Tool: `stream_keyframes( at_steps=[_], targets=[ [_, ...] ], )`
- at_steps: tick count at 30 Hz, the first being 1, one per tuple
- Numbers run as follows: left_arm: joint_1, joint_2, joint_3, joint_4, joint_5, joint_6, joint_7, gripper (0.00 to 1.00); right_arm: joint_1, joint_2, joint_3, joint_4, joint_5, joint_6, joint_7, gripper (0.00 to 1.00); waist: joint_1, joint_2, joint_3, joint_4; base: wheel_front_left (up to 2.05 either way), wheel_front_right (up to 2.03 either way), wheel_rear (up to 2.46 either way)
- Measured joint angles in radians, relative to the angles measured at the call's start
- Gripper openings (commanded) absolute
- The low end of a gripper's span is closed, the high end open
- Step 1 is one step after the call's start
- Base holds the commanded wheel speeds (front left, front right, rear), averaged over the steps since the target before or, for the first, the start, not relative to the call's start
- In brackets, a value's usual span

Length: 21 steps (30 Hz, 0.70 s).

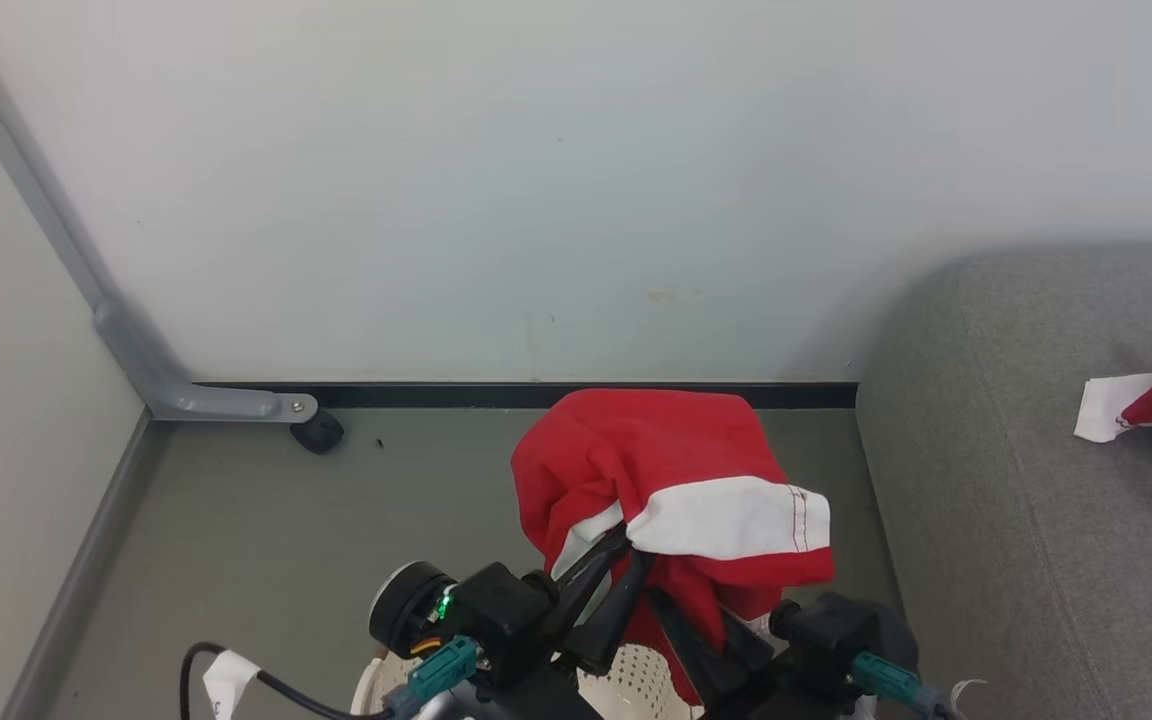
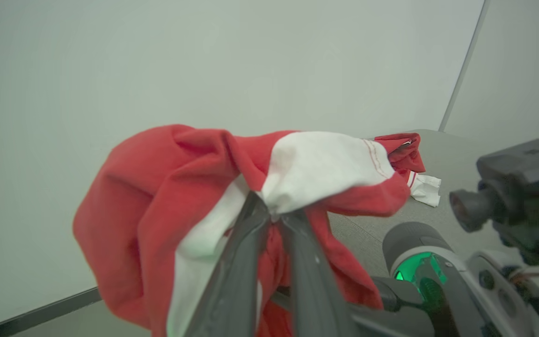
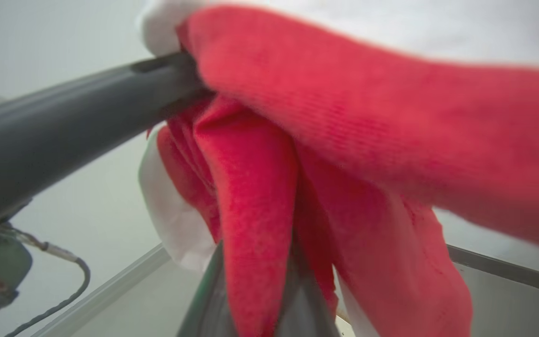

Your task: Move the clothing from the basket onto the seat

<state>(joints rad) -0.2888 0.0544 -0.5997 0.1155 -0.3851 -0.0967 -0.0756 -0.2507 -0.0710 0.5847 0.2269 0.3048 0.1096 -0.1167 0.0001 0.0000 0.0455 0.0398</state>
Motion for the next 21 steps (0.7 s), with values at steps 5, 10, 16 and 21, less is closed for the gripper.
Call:
stream_keyframes(
  at_steps=[5,10,16,21],
  targets=[
    [0.000,0.000,-0.008,-0.009,0.000,0.001,0.012,0.48,-0.032,0.001,-0.006,0.022,0.010,0.002,-0.017,0.00,0.0000,0.0000,0.005,-0.002,0.00,0.00,0.00],
    [0.000,0.000,-0.010,-0.025,0.000,0.009,0.017,1.00,-0.079,0.001,-0.035,0.064,0.014,0.002,-0.031,0.00,0.0000,0.0000,0.009,-0.009,0.00,0.00,0.00],
    [0.001,0.011,-0.006,-0.050,0.002,0.021,0.021,1.00,-0.167,0.000,-0.087,0.129,0.013,0.000,-0.049,0.00,0.0000,0.0001,0.019,-0.034,0.00,0.00,0.00],
    [0.008,0.023,-0.010,-0.073,0.012,0.028,0.021,1.00,-0.226,-0.016,-0.147,0.170,0.014,-0.015,-0.070,0.00,0.0000,0.0001,0.028,-0.059,0.00,0.00,0.00]
  ],
)
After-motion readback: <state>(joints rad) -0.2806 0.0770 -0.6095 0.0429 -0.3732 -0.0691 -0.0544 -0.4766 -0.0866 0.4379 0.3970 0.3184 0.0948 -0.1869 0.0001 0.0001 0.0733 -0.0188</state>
